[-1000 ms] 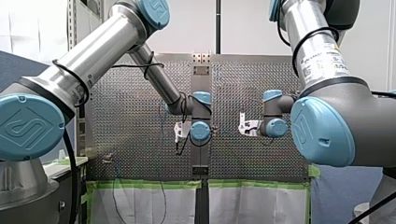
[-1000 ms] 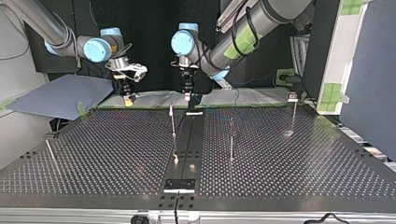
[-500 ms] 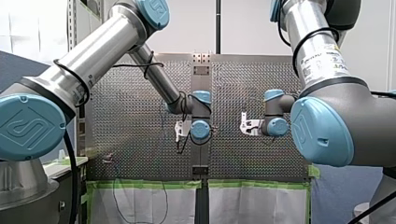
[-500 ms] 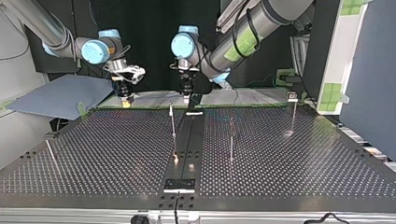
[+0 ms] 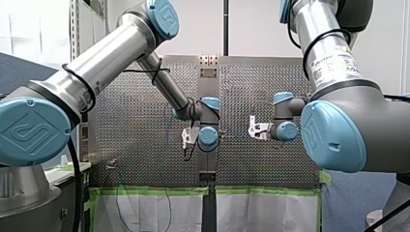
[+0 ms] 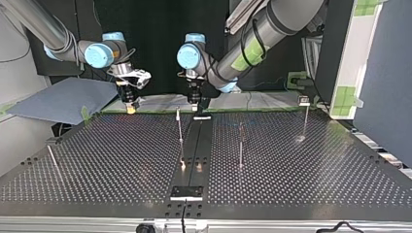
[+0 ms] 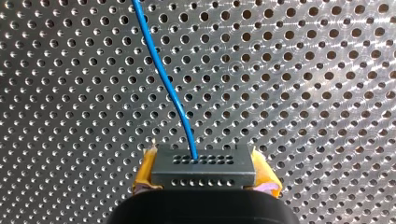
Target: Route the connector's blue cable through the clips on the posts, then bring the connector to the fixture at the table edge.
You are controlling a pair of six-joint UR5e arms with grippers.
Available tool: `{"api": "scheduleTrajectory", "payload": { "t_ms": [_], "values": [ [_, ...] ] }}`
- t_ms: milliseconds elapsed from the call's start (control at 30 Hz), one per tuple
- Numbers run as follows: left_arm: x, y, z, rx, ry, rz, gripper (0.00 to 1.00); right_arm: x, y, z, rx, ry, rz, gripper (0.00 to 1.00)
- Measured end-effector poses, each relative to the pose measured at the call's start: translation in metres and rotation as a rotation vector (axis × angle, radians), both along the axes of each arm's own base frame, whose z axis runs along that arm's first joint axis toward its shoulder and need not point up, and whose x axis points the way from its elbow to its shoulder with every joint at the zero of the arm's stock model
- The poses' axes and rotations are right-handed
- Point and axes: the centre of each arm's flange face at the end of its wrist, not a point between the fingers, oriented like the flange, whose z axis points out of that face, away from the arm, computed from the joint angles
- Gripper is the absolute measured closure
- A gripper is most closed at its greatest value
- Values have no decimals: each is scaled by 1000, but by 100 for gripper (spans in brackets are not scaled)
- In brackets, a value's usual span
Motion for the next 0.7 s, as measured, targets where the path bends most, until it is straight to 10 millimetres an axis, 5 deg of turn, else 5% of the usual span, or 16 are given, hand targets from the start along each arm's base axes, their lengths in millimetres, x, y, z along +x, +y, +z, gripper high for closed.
{"api": "scheduleTrajectory", "payload": {
  "t_ms": [700],
  "values": [
    [23, 6, 9, -22, -8, 6, 100, 1, -7, 2, -5, -3, -2, 100]
  ]
}}
